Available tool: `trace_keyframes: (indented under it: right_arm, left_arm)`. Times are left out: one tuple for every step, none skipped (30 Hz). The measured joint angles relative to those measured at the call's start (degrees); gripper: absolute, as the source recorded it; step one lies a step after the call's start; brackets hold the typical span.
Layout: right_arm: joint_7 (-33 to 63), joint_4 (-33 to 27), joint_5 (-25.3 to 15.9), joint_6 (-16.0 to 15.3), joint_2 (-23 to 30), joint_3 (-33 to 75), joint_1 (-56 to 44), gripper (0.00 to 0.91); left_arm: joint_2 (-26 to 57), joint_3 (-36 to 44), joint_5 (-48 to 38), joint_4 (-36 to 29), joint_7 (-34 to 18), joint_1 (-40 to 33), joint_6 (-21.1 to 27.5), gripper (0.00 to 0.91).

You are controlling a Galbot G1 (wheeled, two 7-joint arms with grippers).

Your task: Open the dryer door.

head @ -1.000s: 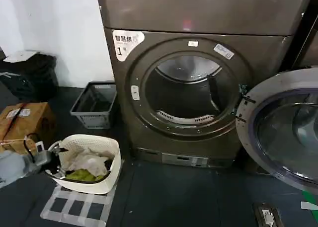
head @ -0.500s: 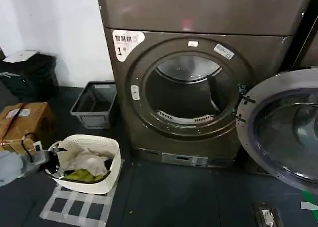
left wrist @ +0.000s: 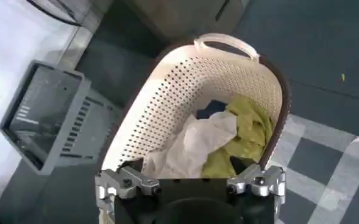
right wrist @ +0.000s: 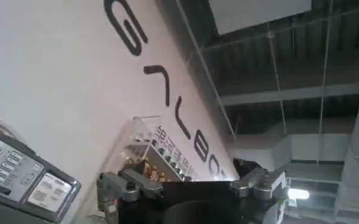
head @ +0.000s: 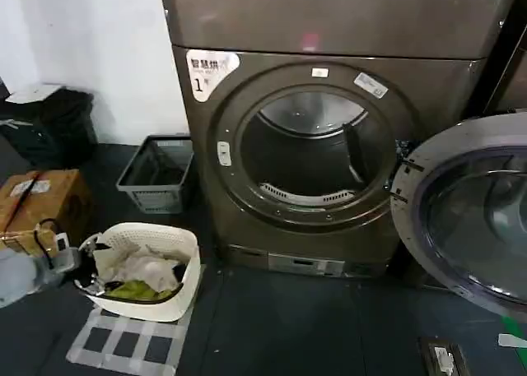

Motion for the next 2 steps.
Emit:
trace_keyframes:
  right_arm:
    - [0.0, 0.0, 0.0, 0.0, 0.0, 0.1, 0.0, 0.907]
    - [0.0, 0.0, 0.1, 0.0, 0.0, 0.1, 0.0, 0.907]
  left_arm:
    - [0.1, -0.2, 0.0, -0.1, 0.1, 0.1, 0.0, 0.907]
    - [0.3, -0.4, 0.0, -0.2, 0.2, 0.2, 0.0, 0.907]
